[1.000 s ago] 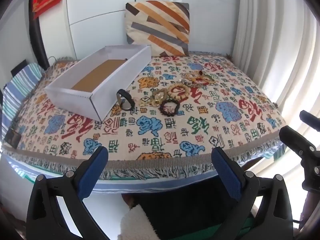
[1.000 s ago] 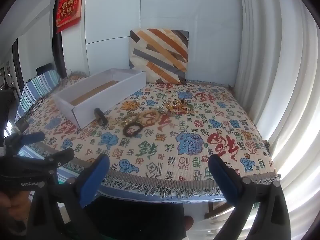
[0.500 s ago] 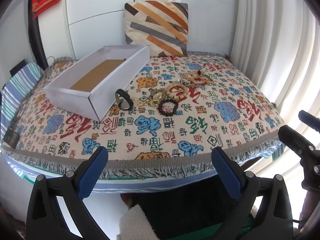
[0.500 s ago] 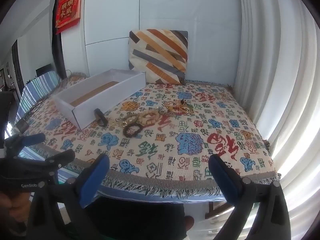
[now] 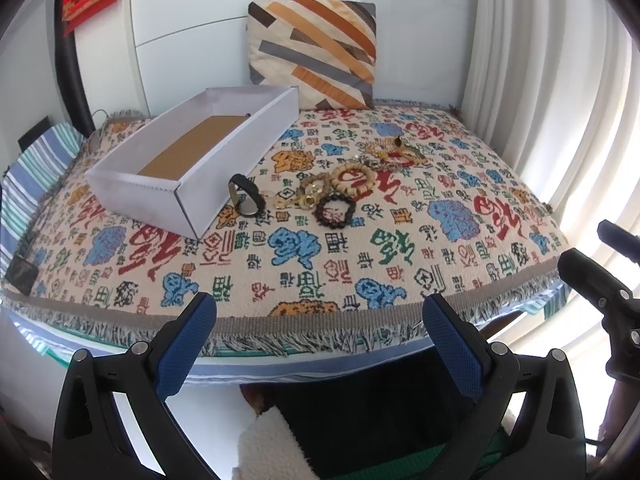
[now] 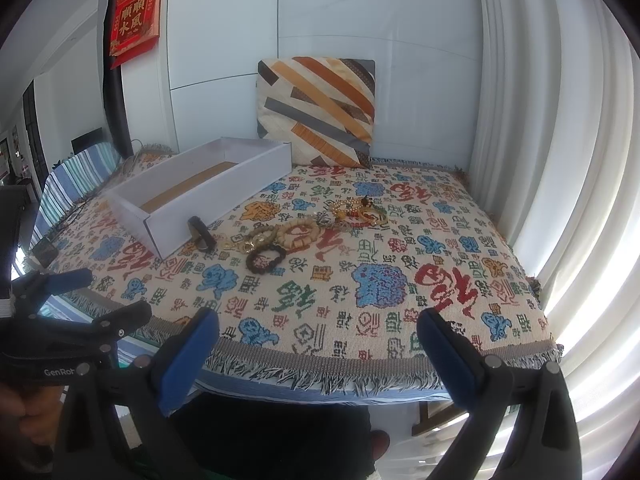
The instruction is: Organize jewelry
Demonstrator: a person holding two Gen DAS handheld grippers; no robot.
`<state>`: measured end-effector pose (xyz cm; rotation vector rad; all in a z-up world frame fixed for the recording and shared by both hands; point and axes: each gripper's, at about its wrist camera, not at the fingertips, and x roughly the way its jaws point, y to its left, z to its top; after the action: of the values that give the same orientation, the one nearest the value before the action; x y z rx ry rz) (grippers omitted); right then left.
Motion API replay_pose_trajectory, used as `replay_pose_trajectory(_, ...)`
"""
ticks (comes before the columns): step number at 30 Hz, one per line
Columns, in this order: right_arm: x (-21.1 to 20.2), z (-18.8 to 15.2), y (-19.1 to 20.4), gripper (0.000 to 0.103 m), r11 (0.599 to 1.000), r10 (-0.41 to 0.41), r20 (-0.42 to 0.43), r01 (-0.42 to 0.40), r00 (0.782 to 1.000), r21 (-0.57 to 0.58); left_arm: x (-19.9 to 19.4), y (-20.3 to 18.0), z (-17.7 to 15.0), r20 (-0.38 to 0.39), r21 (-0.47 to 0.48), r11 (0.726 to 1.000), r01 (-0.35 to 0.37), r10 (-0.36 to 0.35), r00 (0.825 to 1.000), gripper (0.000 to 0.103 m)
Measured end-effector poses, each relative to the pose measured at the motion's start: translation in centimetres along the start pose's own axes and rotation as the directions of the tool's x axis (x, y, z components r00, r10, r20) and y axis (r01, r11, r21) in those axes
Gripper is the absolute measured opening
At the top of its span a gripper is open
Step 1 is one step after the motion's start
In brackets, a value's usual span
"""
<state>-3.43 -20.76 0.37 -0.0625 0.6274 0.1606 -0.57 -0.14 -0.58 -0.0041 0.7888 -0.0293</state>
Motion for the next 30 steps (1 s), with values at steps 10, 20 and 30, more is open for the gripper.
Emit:
replay_pose_trajectory(10, 0.04, -0.06, 0.03, 0.101, 1.0, -0.001, -0.001, 0.001, 1.0, 0.001, 0.35, 0.04, -0.21, -0.011, -0.001, 1.0, 0.005, -0.005, 1.0, 0.102)
replay_pose_trajectory(20, 0.05, 0.04, -0.09, 0.101, 1.0, 0.001, -0.003, -0.001, 1.0, 0.002, 0.38, 0.1, -0.09, -0.008, -0.002, 1.0, 0.004, -0.004, 1.0, 0.102)
replay_pose_trajectory(30, 0.09, 0.02, -0.07, 0.101, 1.0, 0.002, -0.002, -0.002, 1.0, 0.002, 0.39, 0.14, -0.05, -0.008, 0.0, 1.0, 0.006, -0.006, 1.0, 0.102)
